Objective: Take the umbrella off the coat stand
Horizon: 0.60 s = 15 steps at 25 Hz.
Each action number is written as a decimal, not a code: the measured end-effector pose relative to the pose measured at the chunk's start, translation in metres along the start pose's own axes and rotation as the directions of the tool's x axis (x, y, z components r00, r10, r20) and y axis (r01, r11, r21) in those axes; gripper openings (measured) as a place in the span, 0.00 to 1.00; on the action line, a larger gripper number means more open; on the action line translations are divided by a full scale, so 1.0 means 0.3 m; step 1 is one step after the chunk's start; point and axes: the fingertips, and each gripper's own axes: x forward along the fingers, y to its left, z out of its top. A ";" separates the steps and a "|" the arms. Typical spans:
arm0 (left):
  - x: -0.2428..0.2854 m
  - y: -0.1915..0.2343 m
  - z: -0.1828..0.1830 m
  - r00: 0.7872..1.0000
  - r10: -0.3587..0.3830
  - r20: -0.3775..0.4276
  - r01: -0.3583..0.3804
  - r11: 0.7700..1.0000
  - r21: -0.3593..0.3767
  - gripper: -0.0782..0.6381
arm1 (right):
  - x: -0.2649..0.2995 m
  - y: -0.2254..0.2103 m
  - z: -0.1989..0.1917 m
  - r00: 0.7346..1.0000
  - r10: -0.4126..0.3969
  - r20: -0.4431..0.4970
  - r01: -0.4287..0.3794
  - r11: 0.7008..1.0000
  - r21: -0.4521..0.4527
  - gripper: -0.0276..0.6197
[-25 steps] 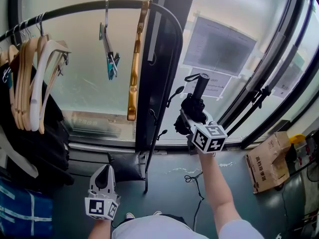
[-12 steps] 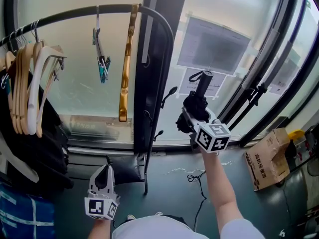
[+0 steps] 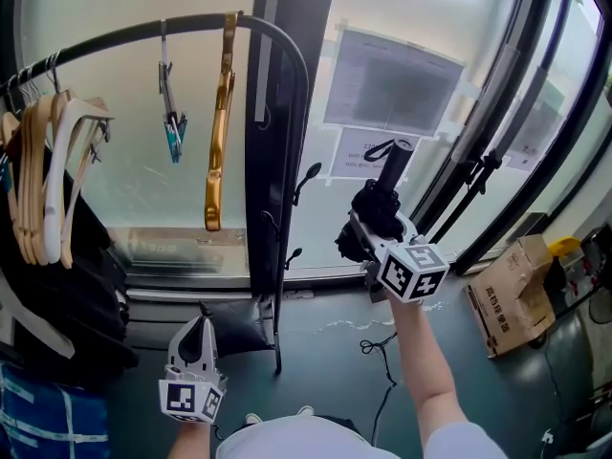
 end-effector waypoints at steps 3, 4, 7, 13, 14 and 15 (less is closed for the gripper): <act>0.007 -0.012 -0.001 1.000 -0.012 0.004 0.012 1.000 -0.008 0.15 | -0.054 -0.002 0.010 1.000 -0.008 0.014 0.009 1.000 -0.017 0.42; 0.009 -0.016 0.000 1.000 -0.016 0.005 0.016 1.000 -0.008 0.15 | -0.074 -0.001 0.012 1.000 -0.010 0.019 0.010 1.000 -0.021 0.42; 0.015 -0.024 0.011 1.000 -0.021 0.008 0.021 1.000 -0.003 0.15 | -0.143 0.007 0.014 0.999 -0.019 0.035 0.020 0.999 -0.026 0.42; 0.024 -0.024 0.034 1.000 -0.020 0.014 0.020 1.000 0.015 0.15 | -0.270 0.009 -0.011 0.998 -0.041 0.055 0.043 0.999 -0.022 0.42; 0.024 -0.024 0.036 1.000 -0.021 0.014 0.021 1.000 0.018 0.15 | -0.287 0.004 -0.017 0.997 -0.049 0.057 0.050 0.999 -0.017 0.42; 0.025 -0.025 0.039 1.000 -0.023 0.014 0.023 1.000 0.020 0.15 | -0.302 -0.002 -0.024 0.997 -0.058 0.059 0.059 0.998 -0.011 0.42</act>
